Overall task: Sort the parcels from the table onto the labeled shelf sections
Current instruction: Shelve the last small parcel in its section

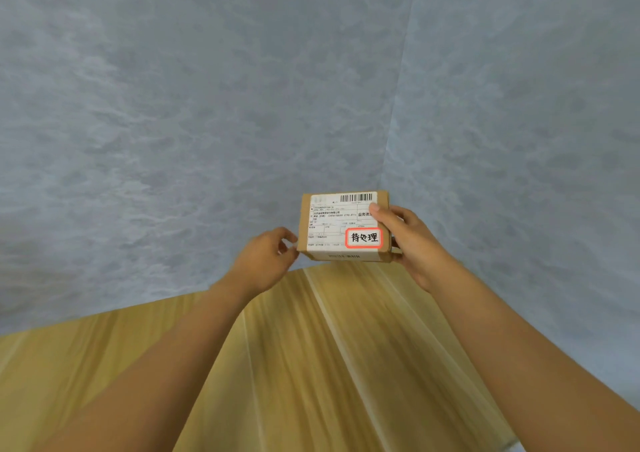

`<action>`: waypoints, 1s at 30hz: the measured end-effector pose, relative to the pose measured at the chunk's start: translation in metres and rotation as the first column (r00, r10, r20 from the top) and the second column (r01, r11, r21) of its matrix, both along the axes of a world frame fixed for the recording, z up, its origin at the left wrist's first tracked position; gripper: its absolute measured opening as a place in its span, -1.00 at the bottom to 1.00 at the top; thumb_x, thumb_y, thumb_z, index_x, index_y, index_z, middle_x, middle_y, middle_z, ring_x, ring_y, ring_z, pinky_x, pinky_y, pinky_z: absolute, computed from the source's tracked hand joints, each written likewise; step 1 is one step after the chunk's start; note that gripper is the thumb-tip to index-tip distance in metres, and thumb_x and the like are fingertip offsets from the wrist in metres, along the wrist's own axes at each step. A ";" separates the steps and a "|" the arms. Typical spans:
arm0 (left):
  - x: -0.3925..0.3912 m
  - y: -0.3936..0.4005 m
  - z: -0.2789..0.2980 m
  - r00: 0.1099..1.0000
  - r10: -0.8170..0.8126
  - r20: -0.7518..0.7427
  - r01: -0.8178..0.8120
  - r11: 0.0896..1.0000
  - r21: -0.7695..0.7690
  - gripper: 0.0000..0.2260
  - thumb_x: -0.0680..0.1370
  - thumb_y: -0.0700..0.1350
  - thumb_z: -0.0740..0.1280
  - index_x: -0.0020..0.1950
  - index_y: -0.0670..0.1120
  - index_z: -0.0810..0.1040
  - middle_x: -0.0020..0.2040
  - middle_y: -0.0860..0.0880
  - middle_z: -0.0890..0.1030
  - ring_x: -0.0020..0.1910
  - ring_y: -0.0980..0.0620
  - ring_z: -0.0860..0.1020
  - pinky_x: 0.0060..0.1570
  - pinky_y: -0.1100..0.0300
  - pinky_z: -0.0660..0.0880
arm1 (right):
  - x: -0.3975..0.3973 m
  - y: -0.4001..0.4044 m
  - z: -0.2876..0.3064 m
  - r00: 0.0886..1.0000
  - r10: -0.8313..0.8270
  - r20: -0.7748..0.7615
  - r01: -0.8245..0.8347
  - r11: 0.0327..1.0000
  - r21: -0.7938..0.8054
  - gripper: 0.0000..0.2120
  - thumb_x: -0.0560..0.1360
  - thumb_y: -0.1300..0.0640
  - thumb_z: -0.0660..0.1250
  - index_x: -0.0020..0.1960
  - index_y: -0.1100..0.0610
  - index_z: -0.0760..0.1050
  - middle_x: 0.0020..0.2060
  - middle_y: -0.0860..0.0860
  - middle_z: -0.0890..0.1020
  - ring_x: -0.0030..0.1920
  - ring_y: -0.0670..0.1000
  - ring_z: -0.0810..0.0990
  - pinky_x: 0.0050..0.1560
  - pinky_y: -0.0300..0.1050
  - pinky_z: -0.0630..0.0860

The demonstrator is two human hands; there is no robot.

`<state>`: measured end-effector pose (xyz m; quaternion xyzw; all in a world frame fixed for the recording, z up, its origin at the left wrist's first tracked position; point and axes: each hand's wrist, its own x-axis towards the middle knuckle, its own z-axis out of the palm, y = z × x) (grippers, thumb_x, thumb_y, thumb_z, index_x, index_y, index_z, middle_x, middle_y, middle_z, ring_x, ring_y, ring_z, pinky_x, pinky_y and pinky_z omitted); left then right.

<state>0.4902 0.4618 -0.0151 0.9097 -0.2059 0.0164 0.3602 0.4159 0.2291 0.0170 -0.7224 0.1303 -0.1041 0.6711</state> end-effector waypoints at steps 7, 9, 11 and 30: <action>-0.046 0.007 -0.026 0.953 -0.229 0.199 0.150 0.926 0.347 -0.76 0.59 0.01 0.24 0.23 -0.01 0.51 0.05 0.00 0.55 0.03 -0.04 0.55 0.01 0.02 0.51 | -0.061 0.024 -0.032 0.998 -0.065 0.019 0.064 0.996 0.063 -0.48 0.50 -0.20 0.36 0.37 0.02 0.41 0.00 -0.07 0.73 0.01 -0.03 0.72 0.18 0.07 0.59; -0.060 0.008 -0.033 0.940 -0.255 0.226 0.165 0.921 0.352 -0.75 0.59 0.01 0.24 0.22 -0.01 0.52 0.03 -0.01 0.57 0.03 -0.05 0.55 0.00 0.03 0.50 | -0.083 0.029 -0.039 0.995 -0.094 0.034 0.090 0.991 0.095 -0.54 0.52 -0.16 0.34 0.35 0.02 0.45 0.02 -0.05 0.73 0.02 -0.01 0.71 0.19 0.08 0.58; -0.074 0.012 -0.042 0.933 -0.263 0.247 0.175 0.928 0.329 -0.76 0.59 0.02 0.24 0.22 0.00 0.53 0.02 0.01 0.59 0.04 -0.04 0.55 0.00 0.05 0.49 | -0.104 0.031 -0.048 0.990 -0.135 0.046 0.128 0.982 0.137 -0.58 0.54 -0.13 0.33 0.33 0.02 0.49 0.05 -0.03 0.72 0.06 0.01 0.70 0.23 0.12 0.56; -0.246 -0.017 -0.061 0.953 -0.205 0.223 0.163 0.968 0.191 -0.72 0.57 -0.05 0.27 0.29 0.02 0.51 0.03 0.06 0.58 0.04 0.02 0.54 -0.01 0.07 0.48 | -0.284 0.010 -0.082 0.971 -0.239 0.019 0.226 0.940 0.257 -0.63 0.53 -0.14 0.33 0.25 0.03 0.57 0.05 0.00 0.72 0.06 0.03 0.71 0.19 0.08 0.57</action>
